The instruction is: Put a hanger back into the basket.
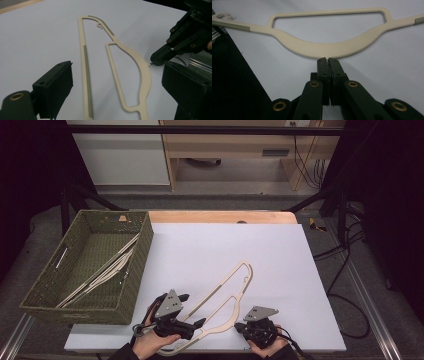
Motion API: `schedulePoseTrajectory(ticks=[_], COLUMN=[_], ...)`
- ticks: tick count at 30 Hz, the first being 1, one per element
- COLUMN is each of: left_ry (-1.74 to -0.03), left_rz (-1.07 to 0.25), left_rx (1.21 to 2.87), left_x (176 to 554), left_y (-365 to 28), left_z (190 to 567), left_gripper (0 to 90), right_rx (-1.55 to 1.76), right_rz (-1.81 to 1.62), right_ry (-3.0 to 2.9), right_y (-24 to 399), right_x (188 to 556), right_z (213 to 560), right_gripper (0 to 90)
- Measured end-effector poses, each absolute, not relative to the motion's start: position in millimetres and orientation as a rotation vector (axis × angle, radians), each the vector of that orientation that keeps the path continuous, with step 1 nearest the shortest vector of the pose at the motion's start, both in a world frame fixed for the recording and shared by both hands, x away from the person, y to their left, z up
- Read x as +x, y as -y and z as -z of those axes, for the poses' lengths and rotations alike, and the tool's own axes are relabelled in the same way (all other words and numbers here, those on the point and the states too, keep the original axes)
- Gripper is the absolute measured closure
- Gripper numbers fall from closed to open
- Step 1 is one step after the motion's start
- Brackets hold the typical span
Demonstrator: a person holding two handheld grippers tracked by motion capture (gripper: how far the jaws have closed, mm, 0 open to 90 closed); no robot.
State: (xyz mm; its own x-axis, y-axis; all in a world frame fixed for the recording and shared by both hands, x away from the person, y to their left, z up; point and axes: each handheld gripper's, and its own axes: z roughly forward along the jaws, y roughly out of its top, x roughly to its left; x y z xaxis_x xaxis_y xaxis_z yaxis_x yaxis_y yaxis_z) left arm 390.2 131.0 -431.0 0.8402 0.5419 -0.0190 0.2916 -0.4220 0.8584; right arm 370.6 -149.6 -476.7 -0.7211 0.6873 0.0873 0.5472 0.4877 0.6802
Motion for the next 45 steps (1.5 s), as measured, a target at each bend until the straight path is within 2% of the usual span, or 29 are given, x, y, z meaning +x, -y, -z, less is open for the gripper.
schedulePoseTrajectory(ticks=[10,16,21,27,34,42,45], left_ry=[-0.546,-0.510,-0.494,-0.468,-0.483,-0.478,-0.479], left_rz=[-0.256,-0.209,-0.172,-0.171,-0.131,-0.156,-0.168], left_rx=[2.157,2.246,2.302,2.391,2.409,2.426,2.414], left_x=[391.5,394.4,397.1,401.0,401.5,398.7,397.6], left_y=[-91.7,-69.1,-57.6,-52.9,-50.5,-49.8,-51.8], left_z=[440.5,450.2,457.4,463.8,465.7,462.7,458.9], left_gripper=[12.2,17.8,28.9,47.4,68.9,71.2,71.6], right_rx=[1.027,1.000,1.010,0.992,0.979,0.986,0.967], right_rz=[-1.044,-1.034,-1.013,-1.010,-1.019,-1.031,-1.156], right_ry=[-2.536,-2.547,-2.556,-2.556,-2.559,-2.563,-2.539], right_y=[147.9,146.1,143.8,143.9,146.0,147.2,154.7], right_x=[370.9,372.3,372.9,374.3,375.3,374.9,374.6], right_z=[460.3,450.9,445.2,440.6,435.8,434.5,428.9], right_gripper=[89.4,89.4,89.5,89.4,89.4,88.2,80.5])
